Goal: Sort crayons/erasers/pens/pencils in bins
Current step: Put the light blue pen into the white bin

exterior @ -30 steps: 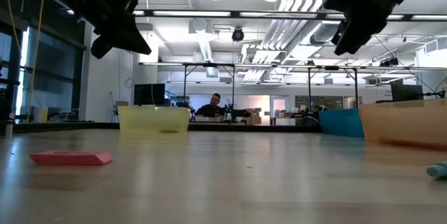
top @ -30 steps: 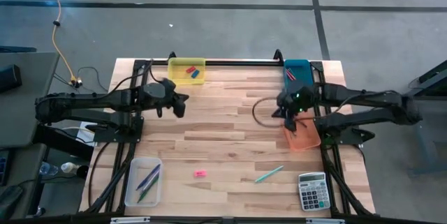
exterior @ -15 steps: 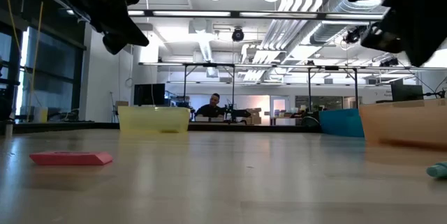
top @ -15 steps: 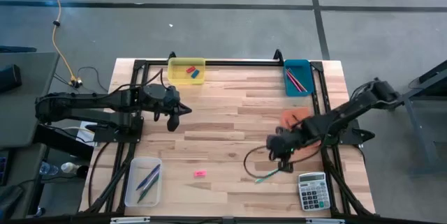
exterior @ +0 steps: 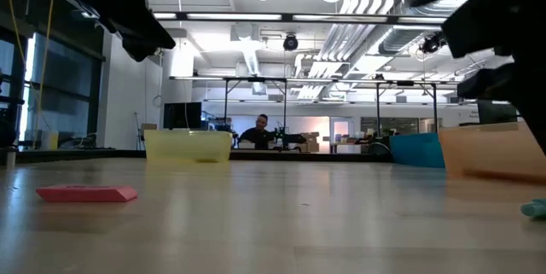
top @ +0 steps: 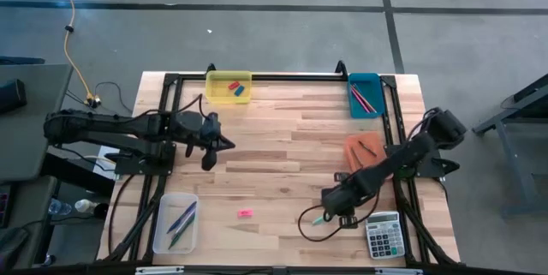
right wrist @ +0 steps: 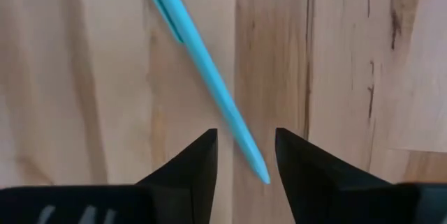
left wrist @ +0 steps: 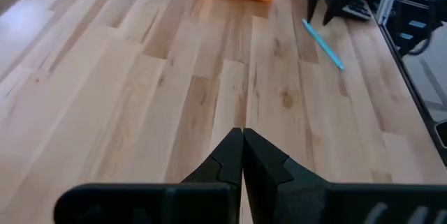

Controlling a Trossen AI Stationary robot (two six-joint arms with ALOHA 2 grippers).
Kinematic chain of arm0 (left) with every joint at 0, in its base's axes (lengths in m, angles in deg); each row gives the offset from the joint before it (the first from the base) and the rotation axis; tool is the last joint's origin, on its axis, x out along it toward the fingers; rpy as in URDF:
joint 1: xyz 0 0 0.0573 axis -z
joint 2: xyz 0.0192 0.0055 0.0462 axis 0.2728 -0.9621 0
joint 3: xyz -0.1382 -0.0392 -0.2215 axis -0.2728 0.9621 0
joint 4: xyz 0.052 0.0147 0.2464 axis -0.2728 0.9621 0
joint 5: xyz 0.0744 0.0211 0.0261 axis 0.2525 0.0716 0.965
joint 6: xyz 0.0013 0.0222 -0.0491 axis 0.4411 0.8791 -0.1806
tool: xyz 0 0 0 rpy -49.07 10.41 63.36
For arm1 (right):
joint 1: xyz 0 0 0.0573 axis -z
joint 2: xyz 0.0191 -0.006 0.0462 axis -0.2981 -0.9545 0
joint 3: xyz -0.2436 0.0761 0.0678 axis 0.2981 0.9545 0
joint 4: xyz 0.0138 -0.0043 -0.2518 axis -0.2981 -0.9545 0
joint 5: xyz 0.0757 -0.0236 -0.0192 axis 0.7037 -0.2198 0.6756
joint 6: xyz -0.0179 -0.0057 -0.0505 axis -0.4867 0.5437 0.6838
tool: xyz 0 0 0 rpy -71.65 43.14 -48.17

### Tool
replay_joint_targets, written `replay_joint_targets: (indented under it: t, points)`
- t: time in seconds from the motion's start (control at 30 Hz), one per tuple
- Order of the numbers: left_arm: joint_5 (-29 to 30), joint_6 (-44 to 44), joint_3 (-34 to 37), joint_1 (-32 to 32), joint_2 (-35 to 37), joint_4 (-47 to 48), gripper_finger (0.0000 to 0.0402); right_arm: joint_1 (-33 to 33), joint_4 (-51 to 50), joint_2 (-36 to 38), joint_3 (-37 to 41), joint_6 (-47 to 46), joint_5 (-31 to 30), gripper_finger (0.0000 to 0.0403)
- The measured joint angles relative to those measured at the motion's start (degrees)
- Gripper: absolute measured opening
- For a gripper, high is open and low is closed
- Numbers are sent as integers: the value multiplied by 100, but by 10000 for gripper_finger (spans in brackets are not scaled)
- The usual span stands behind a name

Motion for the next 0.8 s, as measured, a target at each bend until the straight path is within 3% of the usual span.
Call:
replay_joint_targets:
  t: [0.43,0.8]
  points:
    - [263,-314,0,438,0,0,0,-142,158,-481,-2,431,119,134]
    - [95,-1207,0,497,-2,-96,0,-113,251,-692,7,216,161,28]
